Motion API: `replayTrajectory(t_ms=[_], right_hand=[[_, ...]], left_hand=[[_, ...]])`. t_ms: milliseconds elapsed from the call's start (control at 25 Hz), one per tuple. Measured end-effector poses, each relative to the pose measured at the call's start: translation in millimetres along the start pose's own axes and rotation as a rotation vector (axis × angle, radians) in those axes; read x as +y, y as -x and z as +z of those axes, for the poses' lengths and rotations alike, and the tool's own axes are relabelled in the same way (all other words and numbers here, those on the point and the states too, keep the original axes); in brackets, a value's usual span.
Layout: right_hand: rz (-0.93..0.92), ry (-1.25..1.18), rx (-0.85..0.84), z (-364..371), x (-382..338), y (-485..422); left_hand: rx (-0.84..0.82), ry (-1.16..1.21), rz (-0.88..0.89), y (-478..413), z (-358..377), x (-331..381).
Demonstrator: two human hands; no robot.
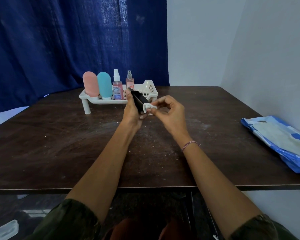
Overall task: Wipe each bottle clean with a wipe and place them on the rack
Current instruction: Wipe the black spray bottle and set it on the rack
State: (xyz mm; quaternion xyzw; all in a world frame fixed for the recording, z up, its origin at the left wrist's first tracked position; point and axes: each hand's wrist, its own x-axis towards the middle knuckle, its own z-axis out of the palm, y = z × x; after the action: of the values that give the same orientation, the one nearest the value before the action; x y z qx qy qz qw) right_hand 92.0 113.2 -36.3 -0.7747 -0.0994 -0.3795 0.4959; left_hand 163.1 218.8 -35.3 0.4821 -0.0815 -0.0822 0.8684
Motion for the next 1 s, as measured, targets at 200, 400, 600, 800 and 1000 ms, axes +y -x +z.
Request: replayTrajectory(t_ms=[200,400,600,800,1000], right_hand=[[-0.003,0.087,-0.204,4,4,3],[0.091,0.160,-0.228,3,12,1],[0.043,0.263,-0.291,3,16,2],[0.024,0.370,-0.354,2,14,1],[-0.038,0.233,-0.124,5,11,1]], left_hand=[[0.080,-0.080,0.030,-1,-2,0],[0.201,-0.198,0.149,0,-4,2],[0.244,-0.267,0.253,4,-7,4],[0.213,-0.363,0.368,7,-7,1],[0.146,-0.404,0.413,8,-5,-2]])
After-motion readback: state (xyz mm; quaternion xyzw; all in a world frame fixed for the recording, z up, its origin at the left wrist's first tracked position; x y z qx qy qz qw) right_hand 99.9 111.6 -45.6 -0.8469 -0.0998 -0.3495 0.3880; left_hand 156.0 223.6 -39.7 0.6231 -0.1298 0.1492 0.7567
